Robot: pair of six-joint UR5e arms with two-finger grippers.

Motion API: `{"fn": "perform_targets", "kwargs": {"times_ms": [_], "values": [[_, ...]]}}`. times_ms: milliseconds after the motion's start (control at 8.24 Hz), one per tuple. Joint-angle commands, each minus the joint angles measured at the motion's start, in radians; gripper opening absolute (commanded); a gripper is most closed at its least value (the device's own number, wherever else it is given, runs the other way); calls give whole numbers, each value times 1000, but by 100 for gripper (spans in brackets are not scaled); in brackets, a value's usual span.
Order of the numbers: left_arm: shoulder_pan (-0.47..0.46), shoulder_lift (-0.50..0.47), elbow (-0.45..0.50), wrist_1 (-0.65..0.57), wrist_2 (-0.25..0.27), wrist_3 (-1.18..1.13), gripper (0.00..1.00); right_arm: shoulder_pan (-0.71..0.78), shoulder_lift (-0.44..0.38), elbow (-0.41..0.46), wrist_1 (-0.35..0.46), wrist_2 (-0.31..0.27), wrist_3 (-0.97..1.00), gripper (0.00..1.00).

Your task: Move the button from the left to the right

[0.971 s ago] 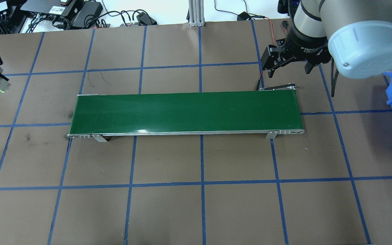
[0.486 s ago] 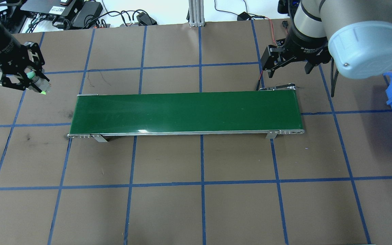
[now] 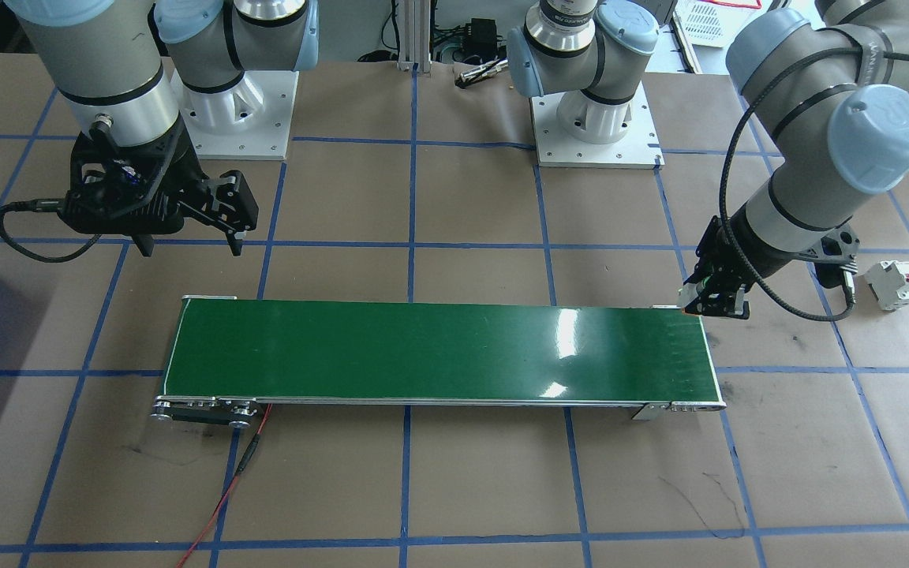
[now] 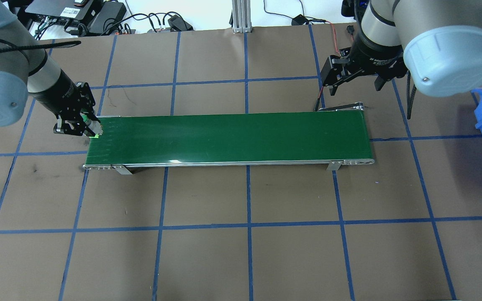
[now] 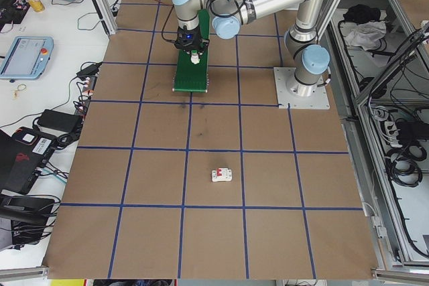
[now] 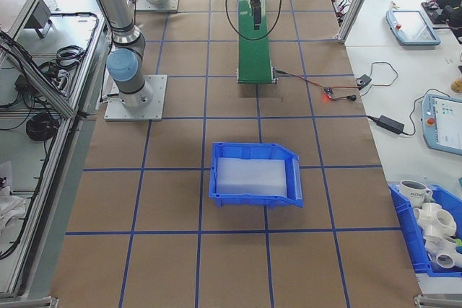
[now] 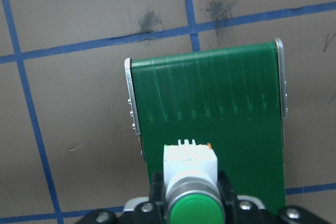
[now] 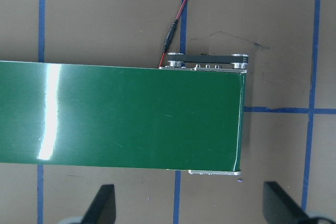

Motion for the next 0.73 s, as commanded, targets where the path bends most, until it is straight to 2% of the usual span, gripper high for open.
{"fn": "perform_targets", "kwargs": {"times_ms": [0,607], "values": [[-3,-29,-57,92,-1,16,14,0,0,0,0,-1,0,100],[-3,-98,-61,205,2,16,19,1,0,0,0,0,0,100]]}}
